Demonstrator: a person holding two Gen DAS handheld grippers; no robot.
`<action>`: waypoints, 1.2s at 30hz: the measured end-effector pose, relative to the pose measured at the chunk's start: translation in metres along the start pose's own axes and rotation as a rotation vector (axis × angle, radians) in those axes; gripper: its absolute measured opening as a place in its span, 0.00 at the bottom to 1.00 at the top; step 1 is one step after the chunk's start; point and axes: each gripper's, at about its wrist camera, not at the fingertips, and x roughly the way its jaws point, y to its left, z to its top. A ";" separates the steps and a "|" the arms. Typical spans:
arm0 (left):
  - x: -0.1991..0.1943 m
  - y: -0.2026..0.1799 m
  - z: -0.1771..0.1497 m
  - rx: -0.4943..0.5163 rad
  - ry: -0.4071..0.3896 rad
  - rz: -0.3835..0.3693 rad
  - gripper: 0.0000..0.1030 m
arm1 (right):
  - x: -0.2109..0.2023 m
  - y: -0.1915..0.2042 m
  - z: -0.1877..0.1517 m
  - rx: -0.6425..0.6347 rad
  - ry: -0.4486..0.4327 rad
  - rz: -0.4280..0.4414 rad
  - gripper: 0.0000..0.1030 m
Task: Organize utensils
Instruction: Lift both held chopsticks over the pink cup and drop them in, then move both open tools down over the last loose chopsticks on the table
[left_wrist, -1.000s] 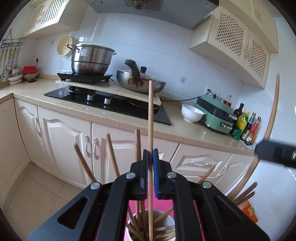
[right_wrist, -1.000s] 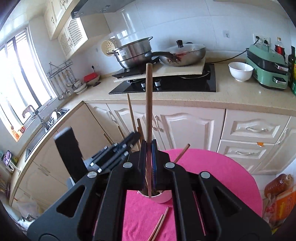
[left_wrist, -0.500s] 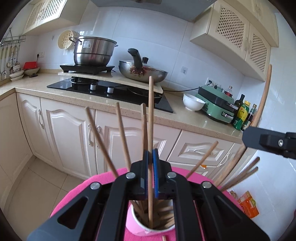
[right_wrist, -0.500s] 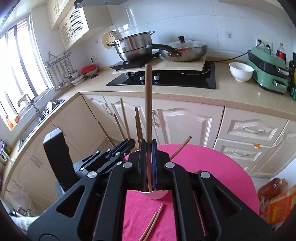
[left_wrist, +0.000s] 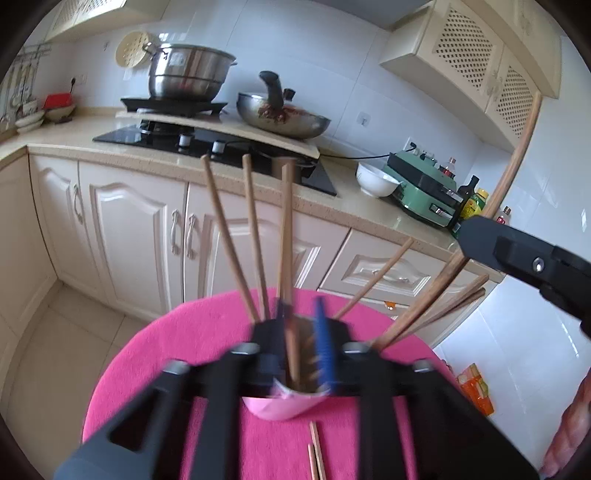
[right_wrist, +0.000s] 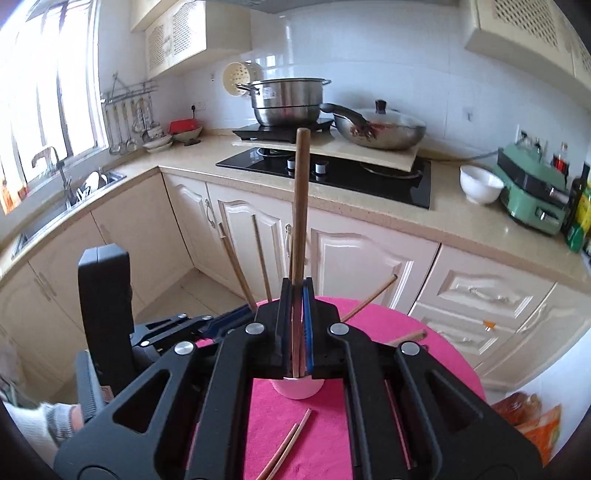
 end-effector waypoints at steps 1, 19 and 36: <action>-0.002 0.001 -0.001 -0.008 0.004 -0.002 0.30 | 0.000 0.004 -0.001 -0.013 -0.002 0.003 0.06; -0.074 0.048 -0.013 -0.076 0.056 0.112 0.41 | 0.002 0.033 -0.019 0.014 -0.024 -0.070 0.06; -0.105 0.067 -0.018 -0.058 0.082 0.122 0.41 | 0.043 0.040 -0.055 0.057 0.092 -0.133 0.06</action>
